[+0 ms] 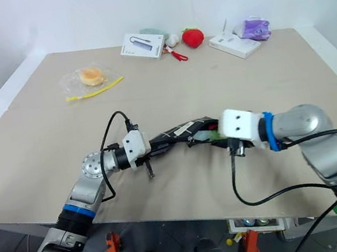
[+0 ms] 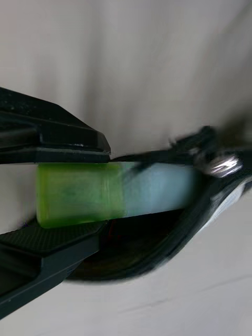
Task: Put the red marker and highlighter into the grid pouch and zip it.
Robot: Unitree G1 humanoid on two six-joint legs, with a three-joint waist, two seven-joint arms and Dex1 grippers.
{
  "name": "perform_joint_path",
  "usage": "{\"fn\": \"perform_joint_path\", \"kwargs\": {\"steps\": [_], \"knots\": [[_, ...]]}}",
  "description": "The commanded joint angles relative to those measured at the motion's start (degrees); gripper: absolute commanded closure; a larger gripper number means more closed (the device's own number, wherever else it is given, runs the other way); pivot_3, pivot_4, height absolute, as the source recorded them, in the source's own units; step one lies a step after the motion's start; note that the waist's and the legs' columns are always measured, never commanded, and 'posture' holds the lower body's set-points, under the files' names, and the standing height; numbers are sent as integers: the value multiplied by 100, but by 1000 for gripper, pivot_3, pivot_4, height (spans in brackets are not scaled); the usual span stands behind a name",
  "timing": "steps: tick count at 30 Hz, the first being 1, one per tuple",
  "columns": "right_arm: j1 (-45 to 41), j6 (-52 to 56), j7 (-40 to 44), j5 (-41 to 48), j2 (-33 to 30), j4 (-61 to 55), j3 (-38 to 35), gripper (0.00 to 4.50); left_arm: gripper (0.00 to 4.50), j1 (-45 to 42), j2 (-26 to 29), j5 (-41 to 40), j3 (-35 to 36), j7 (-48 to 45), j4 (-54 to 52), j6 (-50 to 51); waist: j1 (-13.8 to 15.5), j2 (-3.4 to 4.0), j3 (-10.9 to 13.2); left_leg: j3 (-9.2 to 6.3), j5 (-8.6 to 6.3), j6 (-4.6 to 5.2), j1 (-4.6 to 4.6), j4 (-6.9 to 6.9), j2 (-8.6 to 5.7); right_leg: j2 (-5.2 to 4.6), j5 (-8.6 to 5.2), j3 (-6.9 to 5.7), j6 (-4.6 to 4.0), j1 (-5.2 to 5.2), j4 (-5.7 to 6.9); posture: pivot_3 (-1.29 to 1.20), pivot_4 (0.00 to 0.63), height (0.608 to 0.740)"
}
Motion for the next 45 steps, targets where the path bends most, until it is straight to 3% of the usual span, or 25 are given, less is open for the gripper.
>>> {"fn": "perform_joint_path", "kwargs": {"steps": [1,8,9,15,23,27,28,33,39,45], "knots": [[-278,-403,113,-205,194,-165,250,3422,4500,-138,-81,-52,26,-26,-117,-66,1,0,0,0,0,0,1,0,0,0,0,0,0,0,0,0,150,733],[-364,-293,104,-266,463,-145,210,3422,4500,-161,-102,-52,49,-26,-124,-35,1,0,0,-1,0,0,1,0,0,0,1,-1,-1,0,1,0,150,733],[-343,-165,113,-165,461,-174,102,2619,4500,-149,-99,-54,53,-26,-137,-26,2,0,0,-1,0,0,0,0,1,0,0,-1,-1,0,1,0,150,733],[-291,729,109,840,445,-571,-833,72,4500,-77,-89,-67,73,-25,-221,41,5,0,0,-3,0,0,-1,1,0,0,2,-1,-3,1,1,0,150,733],[-242,1080,174,1068,253,-816,-883,72,4500,-74,-118,-86,76,-12,-224,91,2,0,0,-3,0,0,2,2,1,2,3,-2,-5,2,2,0,150,733],[-100,1141,289,886,-1,-907,-645,1317,4500,-65,-125,-89,90,-3,-263,119,4,0,0,-2,0,0,1,2,1,1,2,-2,-2,2,2,0,150,733],[-71,1110,302,839,-54,-902,-604,1995,4500,-58,-123,-92,96,-1,-281,130,4,0,0,-3,0,0,1,2,1,1,1,-2,-2,2,1,0,150,733],[-19,981,306,711,-125,-824,-503,4407,4500,-10,-102,-94,106,15,-352,167,2,0,0,-3,0,0,2,2,1,2,2,-2,-3,1,2,0,150,733],[-50,876,328,631,-106,-705,-484,4468,4500,4,-86,-89,123,46,-377,177,3,0,0,-2,0,0,1,3,1,1,2,-2,-3,2,2,0,150,733],[-12,941,283,747,-314,-327,-1056,4468,4500,7,-63,-81,130,50,-400,182,3,0,0,-2,0,0,1,3,1,1,2,-2,-3,2,2,0,150,733]]}}
